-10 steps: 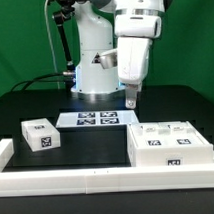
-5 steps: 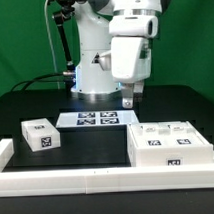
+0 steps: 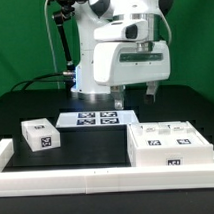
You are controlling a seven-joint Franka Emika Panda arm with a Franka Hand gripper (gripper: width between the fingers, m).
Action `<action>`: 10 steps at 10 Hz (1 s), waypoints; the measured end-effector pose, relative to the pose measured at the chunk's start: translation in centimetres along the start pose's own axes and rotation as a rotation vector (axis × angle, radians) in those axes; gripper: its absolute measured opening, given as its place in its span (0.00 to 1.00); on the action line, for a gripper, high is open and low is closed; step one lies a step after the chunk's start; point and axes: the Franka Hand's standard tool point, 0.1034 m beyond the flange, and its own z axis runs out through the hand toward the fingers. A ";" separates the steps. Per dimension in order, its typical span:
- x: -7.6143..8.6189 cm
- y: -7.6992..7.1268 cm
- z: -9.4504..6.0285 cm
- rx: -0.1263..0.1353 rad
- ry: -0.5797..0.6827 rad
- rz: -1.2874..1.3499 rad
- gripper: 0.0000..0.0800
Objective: Assemble cabinet
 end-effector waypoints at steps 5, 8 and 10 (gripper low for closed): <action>0.5 -1.7 0.3 0.010 0.034 0.484 1.00; 1.0 -3.1 1.3 0.024 0.052 0.680 1.00; 1.1 -3.1 1.3 0.034 0.053 0.703 1.00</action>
Offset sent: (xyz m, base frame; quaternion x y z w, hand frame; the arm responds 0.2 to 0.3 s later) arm -0.0087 -0.0165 -0.0053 -0.0811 0.0025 0.2863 0.9547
